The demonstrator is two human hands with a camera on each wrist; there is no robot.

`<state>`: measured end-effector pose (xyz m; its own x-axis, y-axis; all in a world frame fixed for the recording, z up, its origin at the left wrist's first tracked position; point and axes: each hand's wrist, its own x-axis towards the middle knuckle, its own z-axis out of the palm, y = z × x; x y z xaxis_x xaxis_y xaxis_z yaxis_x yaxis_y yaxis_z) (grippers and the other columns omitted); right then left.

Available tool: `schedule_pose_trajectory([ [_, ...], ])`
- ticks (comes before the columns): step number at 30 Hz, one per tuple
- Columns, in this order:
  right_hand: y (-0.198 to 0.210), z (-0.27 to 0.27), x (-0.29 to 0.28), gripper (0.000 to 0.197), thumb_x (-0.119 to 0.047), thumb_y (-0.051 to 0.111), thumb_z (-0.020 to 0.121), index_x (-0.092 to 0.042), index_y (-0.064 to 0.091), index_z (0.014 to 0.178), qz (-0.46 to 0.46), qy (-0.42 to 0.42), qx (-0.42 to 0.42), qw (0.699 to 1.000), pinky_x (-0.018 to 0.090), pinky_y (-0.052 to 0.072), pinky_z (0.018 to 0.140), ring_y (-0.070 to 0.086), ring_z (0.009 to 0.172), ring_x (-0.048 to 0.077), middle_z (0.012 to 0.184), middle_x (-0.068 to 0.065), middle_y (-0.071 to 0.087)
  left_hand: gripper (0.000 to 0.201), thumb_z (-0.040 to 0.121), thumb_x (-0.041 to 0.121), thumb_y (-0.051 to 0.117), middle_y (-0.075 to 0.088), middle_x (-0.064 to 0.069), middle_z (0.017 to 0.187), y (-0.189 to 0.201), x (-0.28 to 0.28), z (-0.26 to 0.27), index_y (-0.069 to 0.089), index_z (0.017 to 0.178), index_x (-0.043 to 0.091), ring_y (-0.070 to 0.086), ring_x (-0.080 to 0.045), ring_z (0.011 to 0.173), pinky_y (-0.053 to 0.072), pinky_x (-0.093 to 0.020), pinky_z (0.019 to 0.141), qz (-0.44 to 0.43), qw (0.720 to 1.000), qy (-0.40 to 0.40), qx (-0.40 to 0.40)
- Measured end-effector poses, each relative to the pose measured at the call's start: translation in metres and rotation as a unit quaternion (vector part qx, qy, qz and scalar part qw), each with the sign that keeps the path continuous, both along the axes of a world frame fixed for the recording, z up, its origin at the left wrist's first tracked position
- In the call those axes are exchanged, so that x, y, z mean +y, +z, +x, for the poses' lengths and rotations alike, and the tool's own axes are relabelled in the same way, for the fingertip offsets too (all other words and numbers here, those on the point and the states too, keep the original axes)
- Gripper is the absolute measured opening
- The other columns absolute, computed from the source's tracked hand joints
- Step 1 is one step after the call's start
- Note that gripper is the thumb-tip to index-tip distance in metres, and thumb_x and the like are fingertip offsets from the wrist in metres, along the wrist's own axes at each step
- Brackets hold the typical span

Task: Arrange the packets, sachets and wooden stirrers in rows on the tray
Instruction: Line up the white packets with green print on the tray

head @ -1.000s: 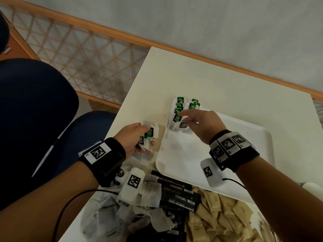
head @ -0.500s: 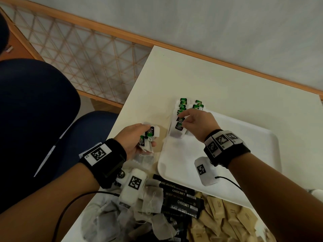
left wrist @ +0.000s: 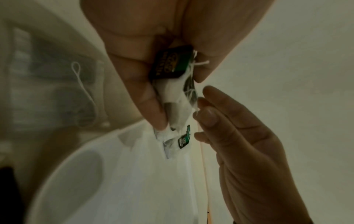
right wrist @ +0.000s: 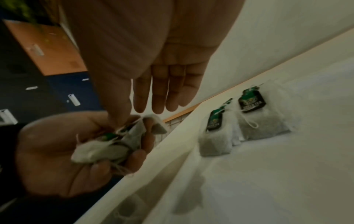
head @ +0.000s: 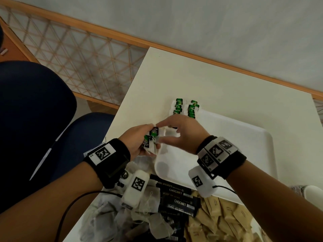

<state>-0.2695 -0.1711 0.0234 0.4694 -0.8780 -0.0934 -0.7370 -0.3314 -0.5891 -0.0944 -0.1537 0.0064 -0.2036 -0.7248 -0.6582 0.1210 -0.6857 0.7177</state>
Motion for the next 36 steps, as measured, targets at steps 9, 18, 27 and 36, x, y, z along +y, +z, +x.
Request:
schedule_pose_trajectory([
  [9, -0.003, -0.005, 0.019, 0.057, -0.053, 0.073, 0.072, -0.036, 0.054, 0.123, 0.012, -0.083, -0.039, 0.996, 0.022, 0.045, 0.080, 0.052, 0.098, 0.001, 0.112, -0.015, 0.056, 0.031, 0.100, 0.033, 0.043, 0.066, -0.011, 0.077, 0.005, 0.009, -0.008, 0.060, 0.110, 0.009, 0.064, -0.023, 0.067, 0.053, -0.029, 0.051, 0.004, 0.999, -0.013, 0.047],
  [18, 0.000, -0.013, 0.019, 0.011, -0.028, 0.063, 0.088, -0.029, 0.072, 0.094, -0.053, -0.070, -0.030, 0.996, 0.026, 0.043, 0.068, 0.049, 0.073, 0.000, 0.079, -0.015, 0.054, 0.038, 0.100, 0.037, 0.038, 0.068, -0.010, 0.090, 0.007, 0.015, -0.014, 0.063, 0.105, 0.009, 0.066, -0.021, 0.069, 0.055, -0.031, 0.056, 0.014, 0.999, -0.025, 0.043],
  [27, 0.004, -0.009, 0.021, 0.041, -0.062, 0.058, 0.081, -0.022, 0.067, 0.083, 0.100, -0.155, -0.008, 0.983, 0.022, 0.046, 0.064, 0.057, 0.069, 0.004, 0.068, -0.013, 0.060, 0.037, 0.097, 0.040, 0.047, 0.065, -0.007, 0.081, 0.004, 0.017, -0.013, 0.060, 0.111, 0.009, 0.065, -0.019, 0.069, 0.050, -0.027, 0.049, -0.010, 0.999, -0.037, 0.037],
  [36, 0.000, -0.013, 0.020, 0.034, -0.044, 0.075, 0.075, -0.036, 0.062, 0.105, 0.121, -0.169, -0.119, 0.971, 0.020, 0.050, 0.076, 0.062, 0.085, 0.002, 0.096, -0.015, 0.066, 0.029, 0.098, 0.034, 0.047, 0.066, -0.009, 0.082, -0.002, 0.016, -0.018, 0.059, 0.107, 0.009, 0.065, -0.022, 0.068, 0.053, -0.032, 0.054, 0.001, 0.998, -0.042, 0.043],
])
